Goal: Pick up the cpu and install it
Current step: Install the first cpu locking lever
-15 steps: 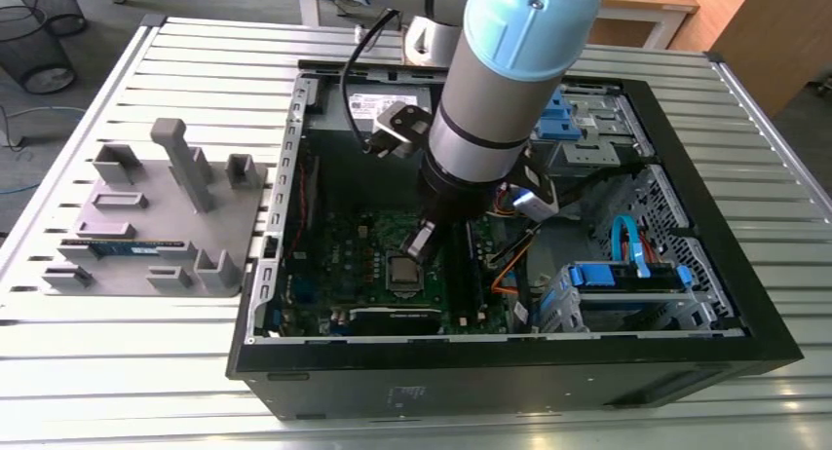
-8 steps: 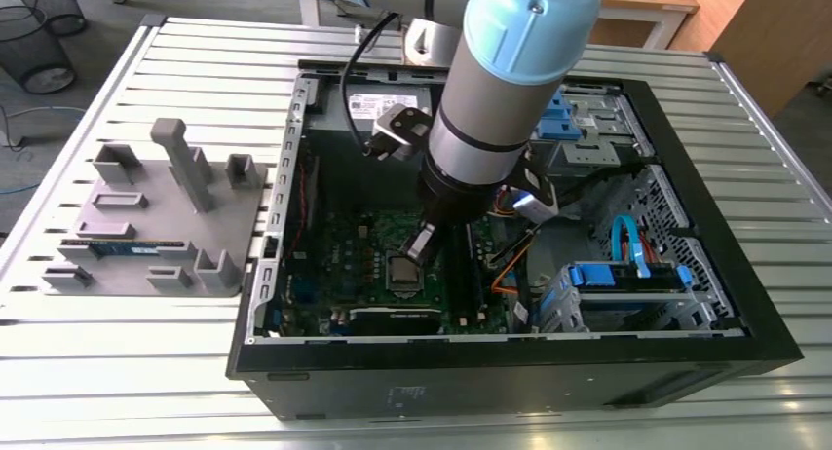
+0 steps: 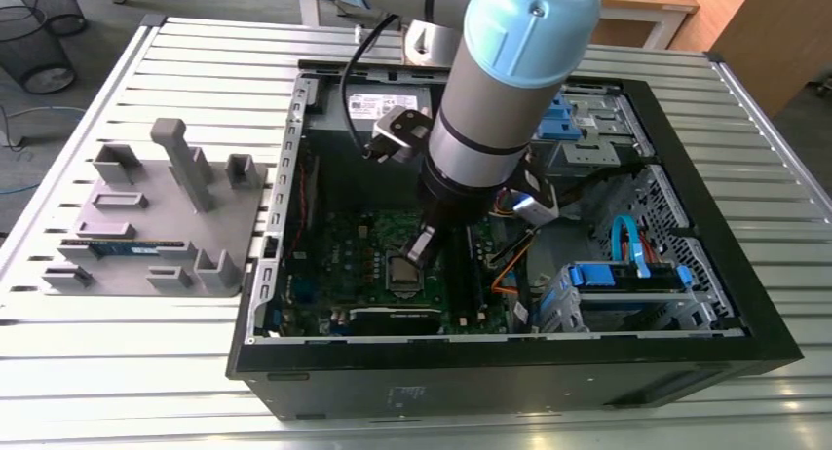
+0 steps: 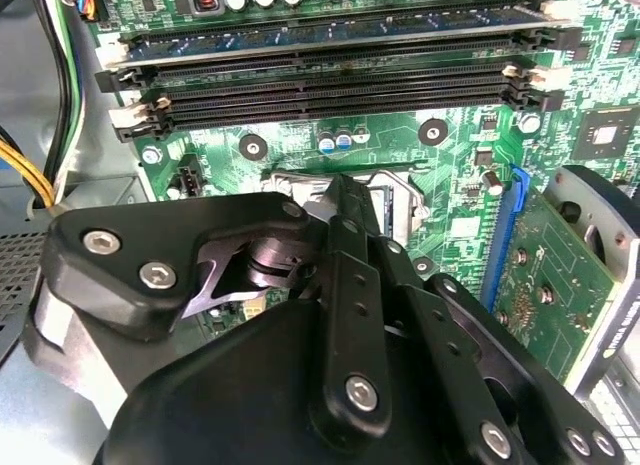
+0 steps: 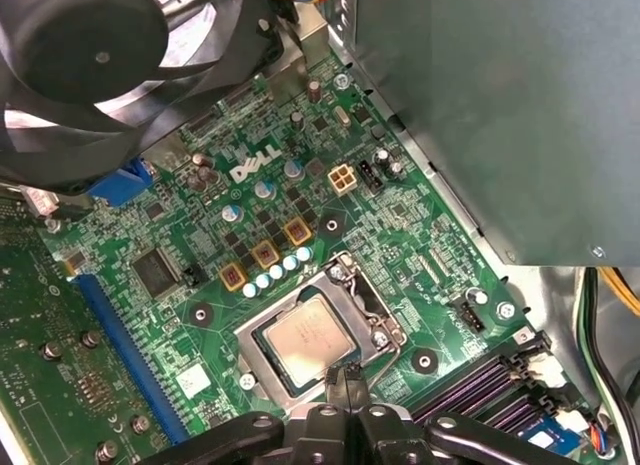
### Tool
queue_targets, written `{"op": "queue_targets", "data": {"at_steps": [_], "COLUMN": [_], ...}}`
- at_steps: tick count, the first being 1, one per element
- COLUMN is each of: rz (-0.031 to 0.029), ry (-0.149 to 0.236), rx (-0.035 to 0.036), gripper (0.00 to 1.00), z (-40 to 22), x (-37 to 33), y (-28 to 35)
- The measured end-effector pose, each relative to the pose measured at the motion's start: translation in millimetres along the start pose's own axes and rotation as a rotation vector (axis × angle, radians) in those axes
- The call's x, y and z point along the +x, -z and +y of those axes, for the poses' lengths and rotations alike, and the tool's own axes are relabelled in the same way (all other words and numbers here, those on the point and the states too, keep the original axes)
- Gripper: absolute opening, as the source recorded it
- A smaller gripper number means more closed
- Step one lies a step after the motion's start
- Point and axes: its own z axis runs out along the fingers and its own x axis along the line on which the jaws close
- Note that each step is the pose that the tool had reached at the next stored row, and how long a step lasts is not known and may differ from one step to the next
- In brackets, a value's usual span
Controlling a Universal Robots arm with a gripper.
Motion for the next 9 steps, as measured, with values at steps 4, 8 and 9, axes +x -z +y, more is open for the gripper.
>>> {"op": "queue_targets", "data": {"at_steps": [4, 8, 9], "rz": [0.0003, 0.0001, 0.0001], "ry": [0.0, 0.0, 0.0], "rx": [0.0001, 0.0, 0.0], "gripper": [0.11, 0.11, 0.11], "z": [-0.8, -2.3, -2.5], "x": [0.2, -0.8, -0.9], "y": [-1.9, -4.7, -5.3]}}
